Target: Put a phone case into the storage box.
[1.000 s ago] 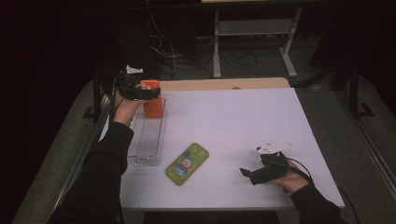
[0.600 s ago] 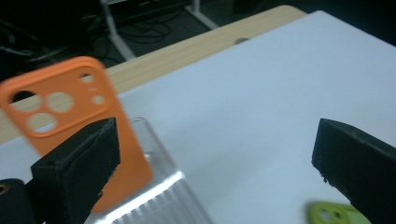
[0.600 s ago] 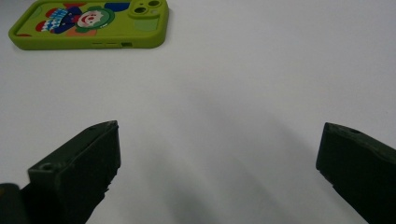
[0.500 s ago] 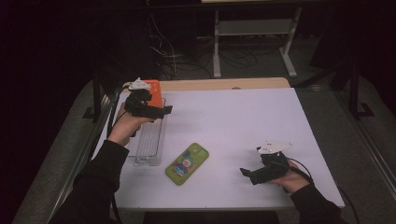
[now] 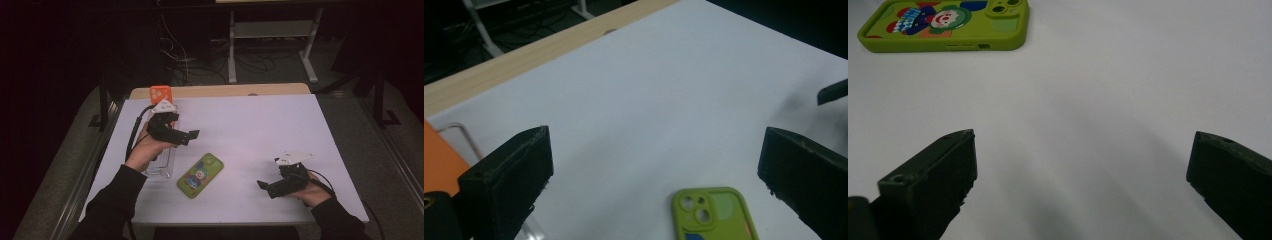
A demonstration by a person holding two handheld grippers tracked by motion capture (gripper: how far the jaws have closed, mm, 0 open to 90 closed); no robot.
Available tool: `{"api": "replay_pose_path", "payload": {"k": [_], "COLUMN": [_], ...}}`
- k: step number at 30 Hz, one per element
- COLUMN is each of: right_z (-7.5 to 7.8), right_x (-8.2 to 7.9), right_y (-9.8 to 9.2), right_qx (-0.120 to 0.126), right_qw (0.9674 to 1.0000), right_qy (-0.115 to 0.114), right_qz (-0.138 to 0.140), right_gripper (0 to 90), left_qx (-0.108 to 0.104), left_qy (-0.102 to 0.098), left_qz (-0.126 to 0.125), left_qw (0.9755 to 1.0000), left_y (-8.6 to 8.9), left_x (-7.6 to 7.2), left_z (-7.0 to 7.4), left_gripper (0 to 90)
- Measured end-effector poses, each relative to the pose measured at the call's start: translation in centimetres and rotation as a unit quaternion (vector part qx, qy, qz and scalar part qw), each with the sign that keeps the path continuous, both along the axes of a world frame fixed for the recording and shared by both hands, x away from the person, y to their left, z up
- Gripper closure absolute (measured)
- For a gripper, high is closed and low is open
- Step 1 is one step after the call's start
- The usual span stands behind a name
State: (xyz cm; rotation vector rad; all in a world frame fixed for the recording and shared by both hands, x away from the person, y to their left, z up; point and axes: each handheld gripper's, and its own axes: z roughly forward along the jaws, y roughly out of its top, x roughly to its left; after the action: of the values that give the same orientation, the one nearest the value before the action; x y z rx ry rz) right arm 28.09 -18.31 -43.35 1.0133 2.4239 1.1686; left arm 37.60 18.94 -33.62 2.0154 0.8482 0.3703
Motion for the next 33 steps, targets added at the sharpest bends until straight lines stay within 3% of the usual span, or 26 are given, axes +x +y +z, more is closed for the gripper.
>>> {"api": "replay_pose_path", "payload": {"k": [7,10,18,22,27,33], "right_z": [0.0,0.0,0.0,0.0,0.0,0.0], "right_x": [-0.1,0.0,0.0,-0.1,-0.1,-0.1], "right_y": [0.1,0.1,0.1,0.1,0.1,0.1], "right_qx": [-0.001,-0.003,-0.002,-0.003,0.0,-0.002], "right_qw": [1.0,1.0,1.0,1.0,1.0,1.0], "right_qy": [-0.001,0.002,0.007,0.001,0.003,0.003], "right_qz": [0.001,0.003,0.004,0.006,0.003,0.004], "right_gripper": [0.0,0.0,0.0,0.0,0.0,0.0], "left_qx": [-0.005,0.018,0.026,0.036,0.044,0.053], "left_qy": [0.011,0.009,0.02,0.029,0.04,0.05], "left_qz": [-0.02,-0.031,-0.04,-0.044,-0.049,-0.039], "left_qw": [0.9997,0.9993,0.9987,0.998,0.997,0.9966], "left_y": [-1.6,-2.0,-3.0,-3.3,-3.0,-2.2], "left_x": [-1.4,-1.7,-2.6,-3.0,-4.1,-4.9], "left_z": [-1.6,-2.0,-3.0,-3.8,-4.2,-4.8], "left_gripper": [0.7,0.8,1.5,6.4,18.3,41.1]}}
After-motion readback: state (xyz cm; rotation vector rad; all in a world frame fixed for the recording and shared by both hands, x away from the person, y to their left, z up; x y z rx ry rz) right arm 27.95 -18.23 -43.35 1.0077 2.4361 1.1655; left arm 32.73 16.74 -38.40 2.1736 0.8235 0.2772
